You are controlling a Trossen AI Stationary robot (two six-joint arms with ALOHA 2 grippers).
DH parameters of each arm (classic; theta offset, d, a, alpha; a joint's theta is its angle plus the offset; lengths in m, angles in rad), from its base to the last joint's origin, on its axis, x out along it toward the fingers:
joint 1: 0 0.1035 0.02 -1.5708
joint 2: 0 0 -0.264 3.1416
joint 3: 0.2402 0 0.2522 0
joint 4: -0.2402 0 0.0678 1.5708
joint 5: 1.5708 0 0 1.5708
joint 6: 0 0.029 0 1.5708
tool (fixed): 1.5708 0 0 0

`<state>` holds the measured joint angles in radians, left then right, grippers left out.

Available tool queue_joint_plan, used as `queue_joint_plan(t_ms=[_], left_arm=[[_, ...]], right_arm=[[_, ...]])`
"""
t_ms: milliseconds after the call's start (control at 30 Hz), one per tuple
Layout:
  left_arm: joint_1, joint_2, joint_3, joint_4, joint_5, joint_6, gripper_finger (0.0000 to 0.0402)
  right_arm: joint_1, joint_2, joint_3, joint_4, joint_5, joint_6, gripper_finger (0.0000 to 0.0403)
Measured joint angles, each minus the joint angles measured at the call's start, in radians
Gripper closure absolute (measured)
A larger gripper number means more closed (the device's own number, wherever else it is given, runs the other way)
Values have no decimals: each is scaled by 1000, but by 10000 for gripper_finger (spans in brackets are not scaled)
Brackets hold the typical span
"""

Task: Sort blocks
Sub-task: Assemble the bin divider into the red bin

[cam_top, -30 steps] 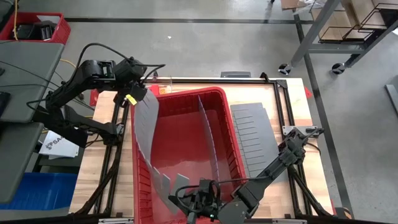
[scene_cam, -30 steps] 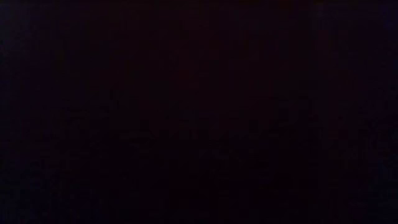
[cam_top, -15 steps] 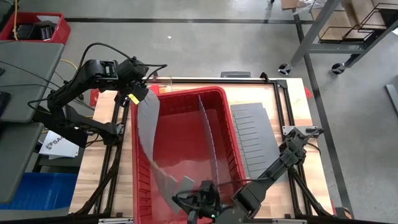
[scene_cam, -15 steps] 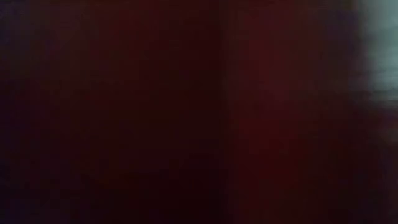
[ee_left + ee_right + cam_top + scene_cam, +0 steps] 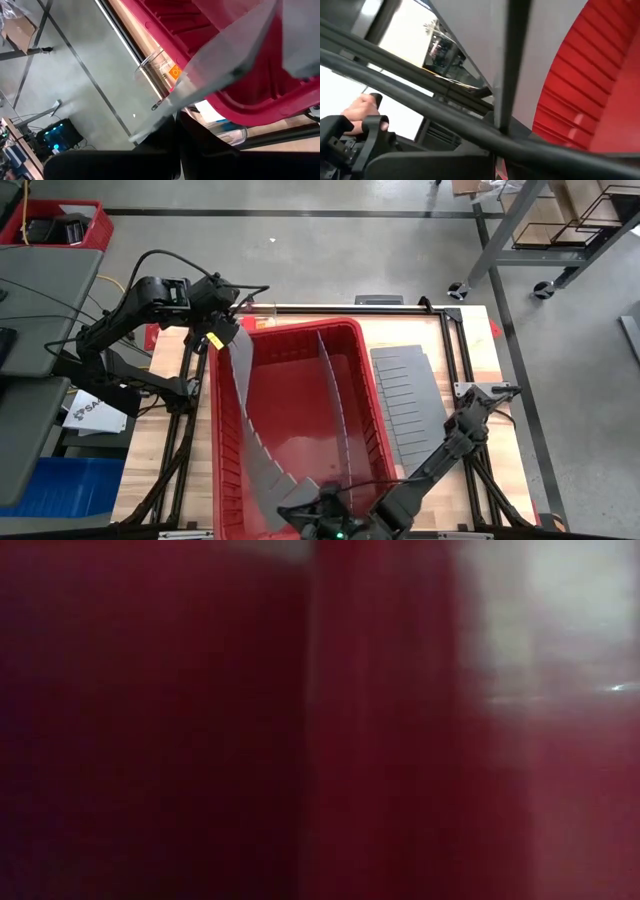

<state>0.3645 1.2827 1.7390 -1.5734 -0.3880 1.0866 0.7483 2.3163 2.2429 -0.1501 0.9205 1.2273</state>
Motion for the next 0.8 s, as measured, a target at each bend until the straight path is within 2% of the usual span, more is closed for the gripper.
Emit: queue_joint_plan(t_ms=[100, 200, 633, 800], left_arm=[[0, 0, 0, 0, -10, 0, 401], [1, 0, 0, 1, -17, 5, 401], [2, 11, 0, 7, -20, 1, 401], [2, 18, 0, 8, -16, -7, 401]], right_arm=[[-9, 16, 0, 77, -2, -77, 403], [-16, 16, 0, 82, -15, -100, 403], [-39, 16, 0, -38, -106, -123, 403], [-38, 16, 0, -68, -106, -106, 403]])
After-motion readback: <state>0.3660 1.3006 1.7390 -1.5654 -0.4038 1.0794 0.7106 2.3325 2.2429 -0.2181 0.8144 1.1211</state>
